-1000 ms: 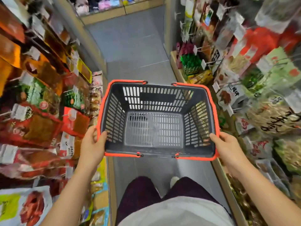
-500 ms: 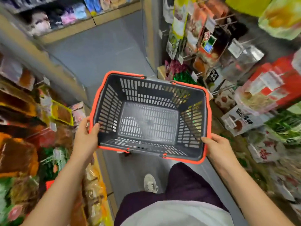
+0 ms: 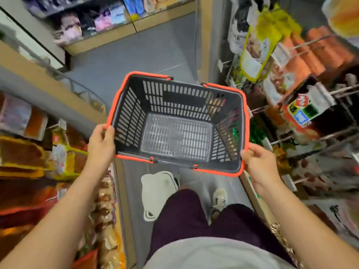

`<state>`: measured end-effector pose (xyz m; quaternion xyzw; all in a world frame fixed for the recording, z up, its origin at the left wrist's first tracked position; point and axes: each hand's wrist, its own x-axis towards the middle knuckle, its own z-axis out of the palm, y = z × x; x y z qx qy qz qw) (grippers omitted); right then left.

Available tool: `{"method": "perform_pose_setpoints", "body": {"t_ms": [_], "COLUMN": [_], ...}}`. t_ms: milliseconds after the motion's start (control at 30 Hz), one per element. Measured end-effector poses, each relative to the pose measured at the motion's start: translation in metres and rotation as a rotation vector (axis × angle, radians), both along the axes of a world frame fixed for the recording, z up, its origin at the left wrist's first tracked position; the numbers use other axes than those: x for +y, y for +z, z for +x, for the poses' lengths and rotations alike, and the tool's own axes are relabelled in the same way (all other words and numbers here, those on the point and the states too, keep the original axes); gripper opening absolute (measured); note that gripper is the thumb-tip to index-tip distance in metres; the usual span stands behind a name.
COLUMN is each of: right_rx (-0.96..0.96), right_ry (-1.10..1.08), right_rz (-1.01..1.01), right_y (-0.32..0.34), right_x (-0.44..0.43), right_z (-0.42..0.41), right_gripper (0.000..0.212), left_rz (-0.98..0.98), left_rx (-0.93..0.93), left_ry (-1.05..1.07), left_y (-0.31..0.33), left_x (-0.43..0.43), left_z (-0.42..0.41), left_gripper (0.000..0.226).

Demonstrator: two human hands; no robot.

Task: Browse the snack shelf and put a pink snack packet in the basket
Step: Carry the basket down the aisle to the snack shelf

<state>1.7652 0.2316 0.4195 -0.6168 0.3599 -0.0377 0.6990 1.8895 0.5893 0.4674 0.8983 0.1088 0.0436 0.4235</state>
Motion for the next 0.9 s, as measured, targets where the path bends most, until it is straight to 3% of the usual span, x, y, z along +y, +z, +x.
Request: {"method": "perform_pose_setpoints", "body": {"t_ms": [200, 367, 467, 533, 600, 733, 833, 900], "right_rx": [0.094, 0.165, 0.226, 0.245, 0.276, 0.385, 0.438, 0.468], "right_ry": [0.164, 0.204, 0.174, 0.049, -0.023, -0.048, -0.003, -0.011], "right_rz": [-0.392, -0.486, -0.250, 0.013, 0.143, 0.164, 0.124, 0.150], "right_y": [-0.006, -0.025, -0.046, -0.062, -0.081, -0.137, -0.204, -0.260], "right_x": [0.003, 0.004, 0.004, 0.003, 0.003, 0.008, 0.012, 0.015], "right_z": [0.108, 0.179, 0.223, 0.246, 0.267, 0.295, 0.312, 0.317], "right_gripper": [0.021, 0.015, 0.009, 0.019, 0.027, 0.028, 0.023, 0.030], "left_rz": [-0.201, -0.296, -0.237, -0.194, -0.136, -0.047, 0.037, 0.058], "left_rx": [0.092, 0.194, 0.293, 0.354, 0.406, 0.459, 0.414, 0.394], "left_ry": [0.077, 0.039, -0.065, -0.138, -0.191, -0.246, -0.274, -0.287], "left_y": [-0.009, -0.034, -0.068, -0.094, -0.126, -0.196, -0.267, -0.323], "left_x": [0.000, 0.002, -0.001, -0.006, -0.009, -0.032, -0.048, -0.059], "left_z": [0.082, 0.173, 0.252, 0.308, 0.355, 0.416, 0.442, 0.454], "left_gripper": [0.018, 0.031, 0.039, 0.037, 0.035, 0.041, 0.040, 0.040]}}
